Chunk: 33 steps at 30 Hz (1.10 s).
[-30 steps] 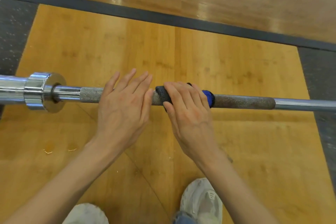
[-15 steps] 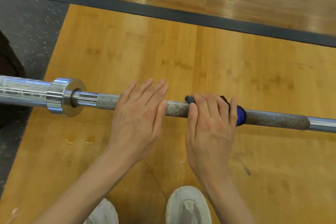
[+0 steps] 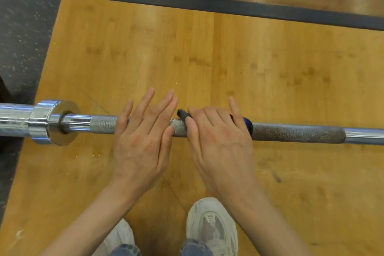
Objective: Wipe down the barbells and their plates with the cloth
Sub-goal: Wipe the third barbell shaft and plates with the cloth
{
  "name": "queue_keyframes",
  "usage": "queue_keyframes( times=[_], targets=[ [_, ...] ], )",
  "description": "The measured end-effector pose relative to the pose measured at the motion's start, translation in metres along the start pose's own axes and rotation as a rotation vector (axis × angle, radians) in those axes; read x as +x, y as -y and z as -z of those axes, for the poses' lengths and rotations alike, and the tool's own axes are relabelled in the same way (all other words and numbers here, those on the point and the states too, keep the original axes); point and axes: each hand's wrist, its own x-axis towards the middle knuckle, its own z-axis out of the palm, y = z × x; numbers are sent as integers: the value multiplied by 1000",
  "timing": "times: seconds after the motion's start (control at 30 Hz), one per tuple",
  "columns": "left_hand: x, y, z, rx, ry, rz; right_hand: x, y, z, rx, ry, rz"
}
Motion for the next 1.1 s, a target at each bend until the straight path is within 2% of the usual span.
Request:
queue_keyframes(
  times=[0.13, 0.27, 0.33, 0.4, 0.5, 0.6, 0.7, 0.8, 0.87, 0.97, 1.03, 1.1],
  targets=[
    [-12, -1, -1, 27, -30, -4, -17, -6, 14, -15, -5, -121],
    [-24, -3, -3, 48, -71, -24, -7, 27, 0, -11, 82, -7],
    [-29, -5, -2, 63, -58, -28, -14, 11, 8, -29, 156, 36],
    [-35, -6, 0, 75, -42, -33, -31, -10, 21, -70, 193, -13],
    [-42, -5, 0, 118, -35, -38, -36, -1, 21, -40, 139, -104],
    [-46, -7, 0, 114, -42, -37, -34, 28, 6, -7, 112, -9],
    [-46, -8, 3, 112, -10, -31, -40, 1, 17, -36, 191, 67],
    [-43, -8, 4, 105, -2, -33, -50, -27, 31, -60, 130, -64],
    [-41, -8, 3, 90, -5, -16, -44, -11, 20, -25, 90, -132],
    [-37, -8, 3, 67, -11, 0, -39, 19, 2, 23, 57, -37],
    [-32, -8, 3, 54, 6, 5, -38, 4, 8, 28, 99, 59],
    [-27, -8, 4, 32, 9, 14, -44, -25, 18, -7, 86, 32]
  ],
)
